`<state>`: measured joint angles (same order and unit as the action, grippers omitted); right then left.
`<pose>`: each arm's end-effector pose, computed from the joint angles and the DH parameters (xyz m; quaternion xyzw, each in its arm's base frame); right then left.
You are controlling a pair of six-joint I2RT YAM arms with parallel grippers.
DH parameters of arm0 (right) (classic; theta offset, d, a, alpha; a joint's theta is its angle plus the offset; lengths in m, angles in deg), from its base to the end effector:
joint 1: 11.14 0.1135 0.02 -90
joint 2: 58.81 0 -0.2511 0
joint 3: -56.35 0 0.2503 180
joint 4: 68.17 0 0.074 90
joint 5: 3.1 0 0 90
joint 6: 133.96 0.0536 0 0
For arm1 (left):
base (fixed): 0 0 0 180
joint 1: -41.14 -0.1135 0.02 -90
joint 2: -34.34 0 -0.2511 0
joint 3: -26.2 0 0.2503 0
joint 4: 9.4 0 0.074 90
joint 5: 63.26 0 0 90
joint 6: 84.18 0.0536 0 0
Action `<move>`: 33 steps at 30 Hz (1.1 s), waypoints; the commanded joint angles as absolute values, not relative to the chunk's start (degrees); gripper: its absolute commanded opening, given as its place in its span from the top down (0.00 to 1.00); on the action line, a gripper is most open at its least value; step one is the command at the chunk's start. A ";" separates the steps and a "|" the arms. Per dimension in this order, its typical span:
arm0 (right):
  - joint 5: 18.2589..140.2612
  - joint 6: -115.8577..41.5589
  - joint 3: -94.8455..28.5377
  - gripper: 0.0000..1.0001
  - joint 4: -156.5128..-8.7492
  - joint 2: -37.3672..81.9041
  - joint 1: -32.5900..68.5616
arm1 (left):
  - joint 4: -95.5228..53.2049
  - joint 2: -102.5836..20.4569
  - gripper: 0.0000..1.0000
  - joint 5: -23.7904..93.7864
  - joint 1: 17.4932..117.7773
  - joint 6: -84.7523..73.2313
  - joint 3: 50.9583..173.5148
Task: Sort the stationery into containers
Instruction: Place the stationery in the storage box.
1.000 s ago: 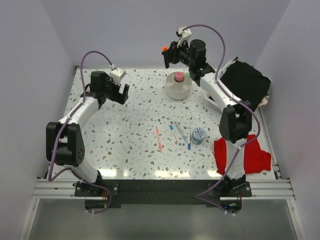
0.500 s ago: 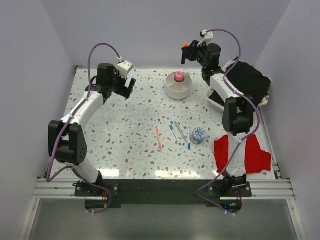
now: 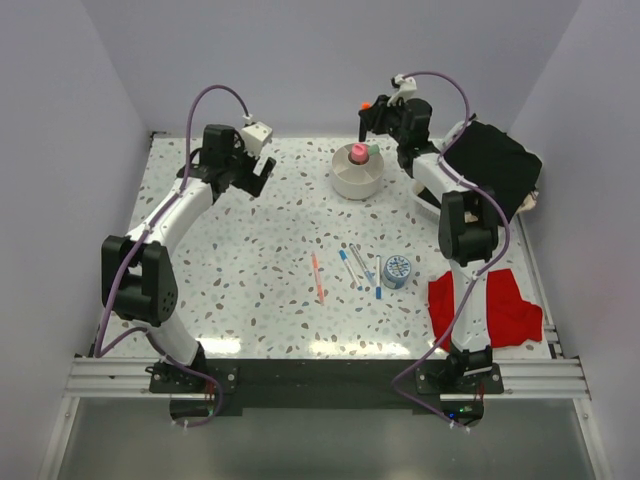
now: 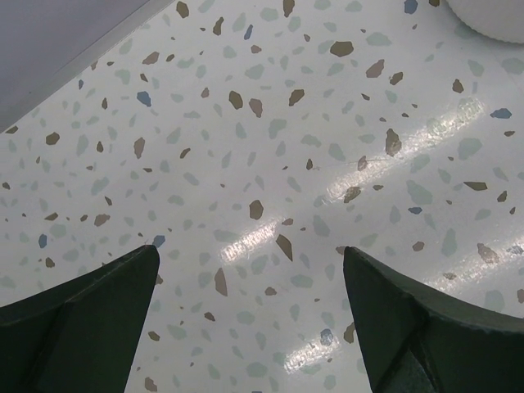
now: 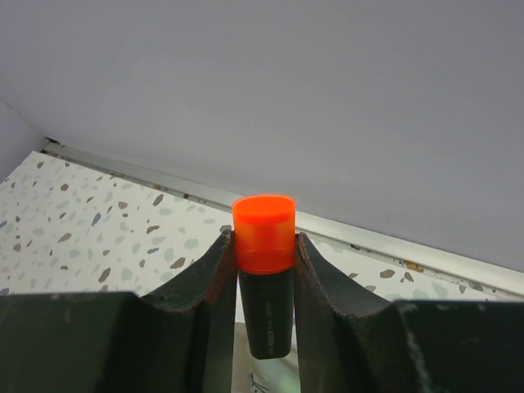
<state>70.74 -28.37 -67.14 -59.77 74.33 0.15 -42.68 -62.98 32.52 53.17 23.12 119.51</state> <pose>0.5501 0.1250 0.2520 -0.0717 0.7109 0.2586 0.6501 0.3930 -0.0893 0.2679 0.2482 0.8601 -0.0247 0.4450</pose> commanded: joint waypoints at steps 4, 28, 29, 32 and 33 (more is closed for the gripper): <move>69.59 -30.60 -66.59 1.00 -56.28 73.99 0.28 | -42.77 -62.07 0.00 31.39 53.35 24.45 121.37; 69.24 -32.98 -62.90 0.69 -58.30 73.90 0.37 | -42.69 -61.63 0.00 31.04 53.35 24.54 120.22; 69.24 -32.98 -62.81 0.68 -58.48 73.82 0.29 | -42.60 -61.72 0.00 31.04 53.35 24.45 120.22; 69.23 -33.06 -62.55 0.67 -58.57 73.46 0.37 | -42.42 -61.90 0.00 31.22 53.35 24.36 120.31; 69.32 -32.98 -62.64 0.66 -58.66 73.29 0.29 | -42.34 -61.98 0.00 31.31 53.35 24.36 120.31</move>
